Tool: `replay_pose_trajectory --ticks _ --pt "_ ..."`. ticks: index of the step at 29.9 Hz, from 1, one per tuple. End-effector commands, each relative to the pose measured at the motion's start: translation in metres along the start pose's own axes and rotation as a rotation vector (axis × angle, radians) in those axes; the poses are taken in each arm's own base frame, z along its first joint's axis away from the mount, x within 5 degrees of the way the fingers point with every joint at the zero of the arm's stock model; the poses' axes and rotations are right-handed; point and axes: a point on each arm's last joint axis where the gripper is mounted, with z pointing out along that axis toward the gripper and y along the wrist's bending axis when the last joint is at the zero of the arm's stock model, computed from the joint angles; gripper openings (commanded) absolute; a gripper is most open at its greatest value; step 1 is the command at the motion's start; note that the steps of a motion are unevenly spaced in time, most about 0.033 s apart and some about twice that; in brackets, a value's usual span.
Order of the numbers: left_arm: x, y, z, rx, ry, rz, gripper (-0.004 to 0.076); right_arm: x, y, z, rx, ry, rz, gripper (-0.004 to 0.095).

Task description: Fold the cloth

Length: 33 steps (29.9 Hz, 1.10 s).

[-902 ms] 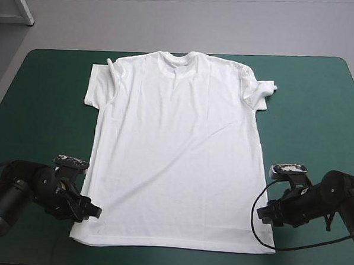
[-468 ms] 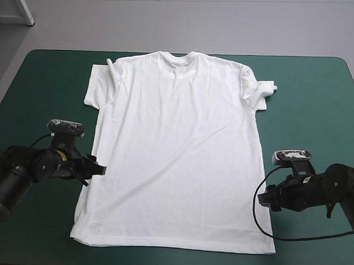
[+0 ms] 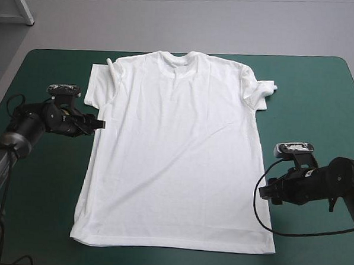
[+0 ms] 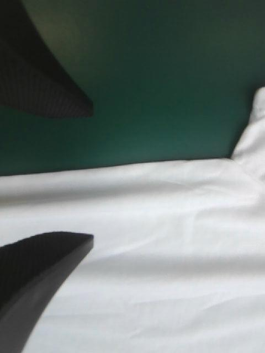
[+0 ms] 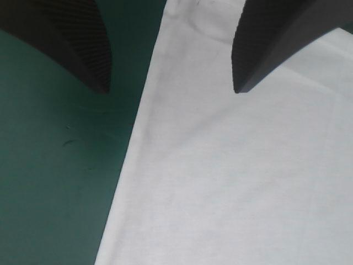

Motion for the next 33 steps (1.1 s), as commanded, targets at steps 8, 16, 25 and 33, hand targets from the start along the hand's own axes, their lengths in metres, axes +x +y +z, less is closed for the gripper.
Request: replay_pose_trajectory --ticks 8,16,25,33 --pt "-0.053 0.003 0.040 0.014 -0.132 -0.022 0.0449 -0.007 0.004 -0.010 -0.011 -0.058 -0.006 0.0599" --pt "-0.052 0.006 0.078 0.015 -0.073 -0.037 0.0449 -0.012 0.003 -0.010 0.003 -0.106 0.000 0.0599" --pt "-0.047 -0.001 0.089 0.087 -0.037 -0.142 0.0376 -0.048 -0.001 -0.030 0.071 -0.375 0.026 0.0596" --pt "-0.047 -0.001 0.091 0.078 -0.035 -0.047 0.0041 -0.125 -0.014 -0.018 0.080 -0.389 0.019 0.0581"
